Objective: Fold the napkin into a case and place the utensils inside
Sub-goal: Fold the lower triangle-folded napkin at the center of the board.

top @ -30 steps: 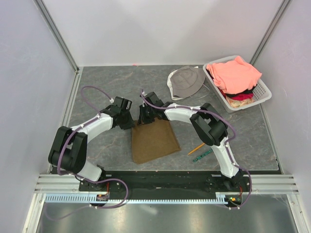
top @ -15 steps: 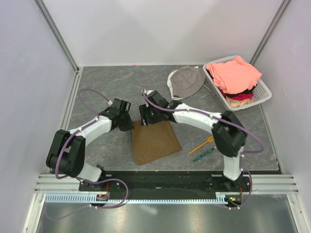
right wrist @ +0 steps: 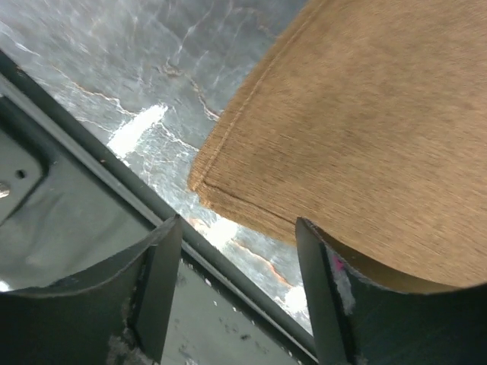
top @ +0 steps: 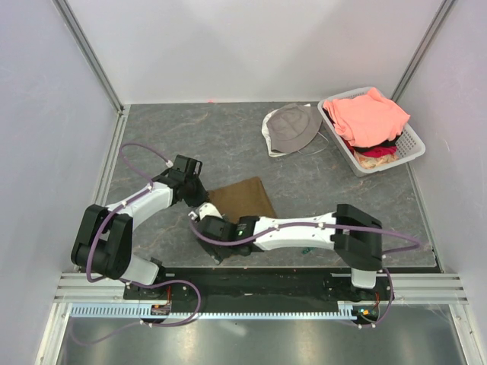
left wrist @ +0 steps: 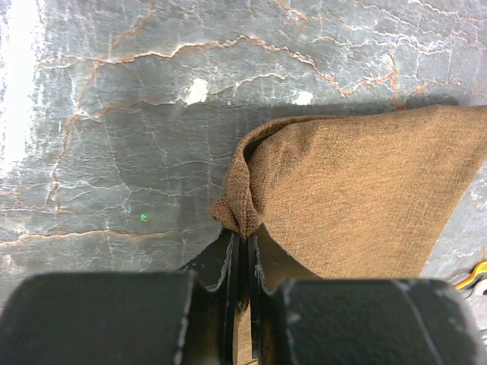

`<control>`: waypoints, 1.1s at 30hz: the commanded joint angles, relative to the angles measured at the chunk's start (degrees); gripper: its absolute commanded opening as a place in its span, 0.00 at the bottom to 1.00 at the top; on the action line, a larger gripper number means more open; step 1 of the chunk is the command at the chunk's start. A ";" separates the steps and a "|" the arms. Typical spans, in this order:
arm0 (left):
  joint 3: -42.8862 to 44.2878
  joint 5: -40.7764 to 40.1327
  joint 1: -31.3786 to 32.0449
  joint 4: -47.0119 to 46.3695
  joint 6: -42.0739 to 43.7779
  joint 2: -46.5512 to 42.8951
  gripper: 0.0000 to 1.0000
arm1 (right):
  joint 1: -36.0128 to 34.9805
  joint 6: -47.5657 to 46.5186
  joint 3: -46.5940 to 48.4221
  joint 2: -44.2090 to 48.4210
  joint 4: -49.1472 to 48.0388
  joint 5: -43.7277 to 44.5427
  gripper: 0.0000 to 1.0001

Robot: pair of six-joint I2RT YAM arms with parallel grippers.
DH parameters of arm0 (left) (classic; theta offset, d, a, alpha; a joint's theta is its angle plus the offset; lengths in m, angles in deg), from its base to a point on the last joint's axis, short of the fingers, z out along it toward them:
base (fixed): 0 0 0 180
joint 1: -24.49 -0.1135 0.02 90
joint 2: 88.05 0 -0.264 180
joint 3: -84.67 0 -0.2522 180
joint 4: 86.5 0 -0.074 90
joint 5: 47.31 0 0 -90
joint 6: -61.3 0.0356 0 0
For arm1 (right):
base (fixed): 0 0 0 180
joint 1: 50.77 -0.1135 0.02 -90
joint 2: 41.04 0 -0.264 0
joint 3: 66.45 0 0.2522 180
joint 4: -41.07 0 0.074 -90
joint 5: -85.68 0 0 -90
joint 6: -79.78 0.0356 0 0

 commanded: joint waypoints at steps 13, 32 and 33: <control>-1.40 1.80 -1.34 -0.92 -1.73 0.25 0.02 | -4.02 0.47 7.05 -11.48 1.70 6.59 0.55; -2.46 -6.44 -3.88 6.81 -3.40 -7.99 0.02 | -4.02 1.96 2.67 -5.79 -7.16 1.25 0.00; -2.37 -8.81 -3.88 7.60 -3.92 -9.05 0.02 | -4.02 2.23 1.69 -4.64 -8.57 0.36 0.00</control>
